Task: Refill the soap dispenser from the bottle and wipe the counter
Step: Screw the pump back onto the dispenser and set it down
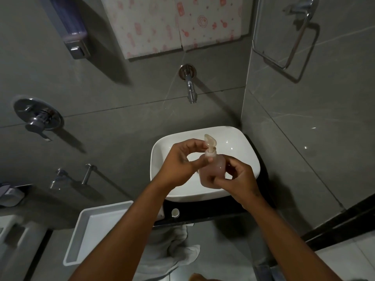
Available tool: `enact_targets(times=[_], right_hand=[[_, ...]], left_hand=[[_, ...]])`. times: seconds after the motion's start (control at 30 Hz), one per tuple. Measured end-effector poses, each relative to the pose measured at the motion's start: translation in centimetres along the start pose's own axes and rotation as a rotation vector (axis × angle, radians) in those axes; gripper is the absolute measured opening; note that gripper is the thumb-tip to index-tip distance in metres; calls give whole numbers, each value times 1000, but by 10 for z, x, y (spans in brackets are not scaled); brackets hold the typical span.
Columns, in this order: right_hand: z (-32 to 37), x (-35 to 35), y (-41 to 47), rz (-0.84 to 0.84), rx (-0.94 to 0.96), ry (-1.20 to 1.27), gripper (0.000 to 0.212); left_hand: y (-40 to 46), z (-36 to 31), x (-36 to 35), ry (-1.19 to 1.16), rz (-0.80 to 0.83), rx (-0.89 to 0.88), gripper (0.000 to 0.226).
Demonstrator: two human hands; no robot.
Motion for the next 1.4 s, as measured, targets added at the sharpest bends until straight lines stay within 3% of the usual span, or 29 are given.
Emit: enact_targets(times=[0.2, 0.4, 0.57, 0.8, 0.93, 1.13, 1.4], right_hand=[[0, -4, -1, 24, 0, 7, 57], [2, -3, -3, 9, 3, -20, 50], [8, -6, -3, 23, 27, -17, 49], [5, -4, -7, 40, 13, -33, 53], [1, -5, -10, 30, -2, -37, 53], [1, -6, -9, 40, 5, -29, 52], [-4, -3, -6, 36, -7, -1, 50]], left_hand=[[-1, 1, -7, 65, -137, 26, 28], [-1, -3, 1, 24, 76, 33, 30], [2, -4, 1, 179, -86, 48, 38], [8, -5, 15, 110, 190, 13, 28], [9, -10, 15, 119, 280, 16, 34], [12, -17, 17, 249, 287, 15, 51], [28, -53, 20, 452, 376, -70, 25]])
Point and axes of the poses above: each hand's wrist, its own y-axis towards the middle knuckle, its own x-axis out of the back of the hand, z = x × y, the point moved 2 cm from there along y, towards the middle knuckle, and after that the axes turned 7 degrees about x, right-handed, at the moved point
